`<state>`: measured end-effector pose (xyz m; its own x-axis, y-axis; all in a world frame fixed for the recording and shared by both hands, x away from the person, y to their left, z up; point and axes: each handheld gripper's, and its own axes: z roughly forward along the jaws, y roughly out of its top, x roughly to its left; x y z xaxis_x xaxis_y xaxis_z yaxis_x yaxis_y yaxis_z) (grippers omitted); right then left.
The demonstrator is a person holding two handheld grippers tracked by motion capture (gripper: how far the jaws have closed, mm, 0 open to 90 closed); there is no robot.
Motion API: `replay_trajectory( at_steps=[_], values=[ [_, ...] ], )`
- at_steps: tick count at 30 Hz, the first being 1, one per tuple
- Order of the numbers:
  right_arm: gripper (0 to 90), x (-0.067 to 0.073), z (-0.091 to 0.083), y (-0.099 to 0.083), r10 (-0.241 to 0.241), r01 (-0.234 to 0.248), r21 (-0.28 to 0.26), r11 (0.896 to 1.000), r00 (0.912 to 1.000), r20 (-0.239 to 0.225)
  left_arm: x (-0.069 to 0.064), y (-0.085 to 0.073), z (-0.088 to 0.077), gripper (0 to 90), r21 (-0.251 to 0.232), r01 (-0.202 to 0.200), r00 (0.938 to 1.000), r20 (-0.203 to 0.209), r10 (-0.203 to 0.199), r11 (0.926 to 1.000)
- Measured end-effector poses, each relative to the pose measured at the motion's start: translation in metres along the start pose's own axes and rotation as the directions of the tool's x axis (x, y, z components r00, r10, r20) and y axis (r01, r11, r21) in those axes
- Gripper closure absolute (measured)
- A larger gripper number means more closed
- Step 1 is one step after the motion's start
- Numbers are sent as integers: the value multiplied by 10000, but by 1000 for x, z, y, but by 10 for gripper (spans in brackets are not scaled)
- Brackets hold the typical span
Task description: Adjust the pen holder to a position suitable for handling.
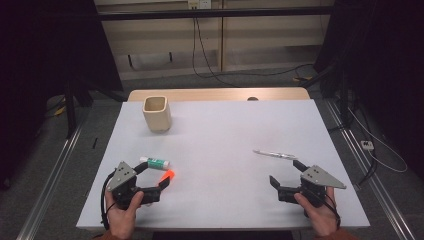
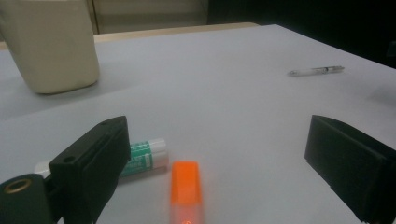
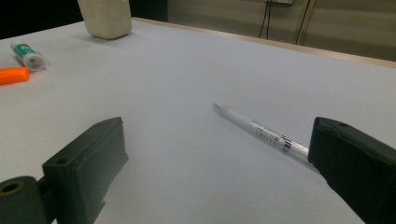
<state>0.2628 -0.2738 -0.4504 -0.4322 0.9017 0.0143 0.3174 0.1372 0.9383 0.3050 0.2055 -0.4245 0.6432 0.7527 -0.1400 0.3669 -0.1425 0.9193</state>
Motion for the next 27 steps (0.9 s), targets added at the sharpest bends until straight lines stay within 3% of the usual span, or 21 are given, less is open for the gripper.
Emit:
replay_trajectory(
  at_steps=[4,14,17,20,25,27],
  values=[
    [44,0,0,0,42,-42,-4,10000,10000,-11,-2,2,1,68,-35,-206,9998,-45,206,9998],
    [43,-1,0,-1,120,-119,58,9999,9998,-144,-3,6,3,67,148,-207,9998,2,207,9997],
    [40,-2,0,0,173,-172,31,9998,9996,-202,-4,9,4,62,252,-283,9989,-374,292,9993],
    [40,-2,2,0,168,-167,60,9998,9996,-234,-5,13,5,61,359,-356,9993,-97,360,9987],
    [40,-2,2,-1,180,-177,113,9998,9994,-292,-1,23,6,61,346,-299,9993,-199,306,9990],
    [40,-2,2,0,217,-214,107,9997,9995,-247,2,29,5,71,329,-484,9982,-330,494,9983]
  ],
)
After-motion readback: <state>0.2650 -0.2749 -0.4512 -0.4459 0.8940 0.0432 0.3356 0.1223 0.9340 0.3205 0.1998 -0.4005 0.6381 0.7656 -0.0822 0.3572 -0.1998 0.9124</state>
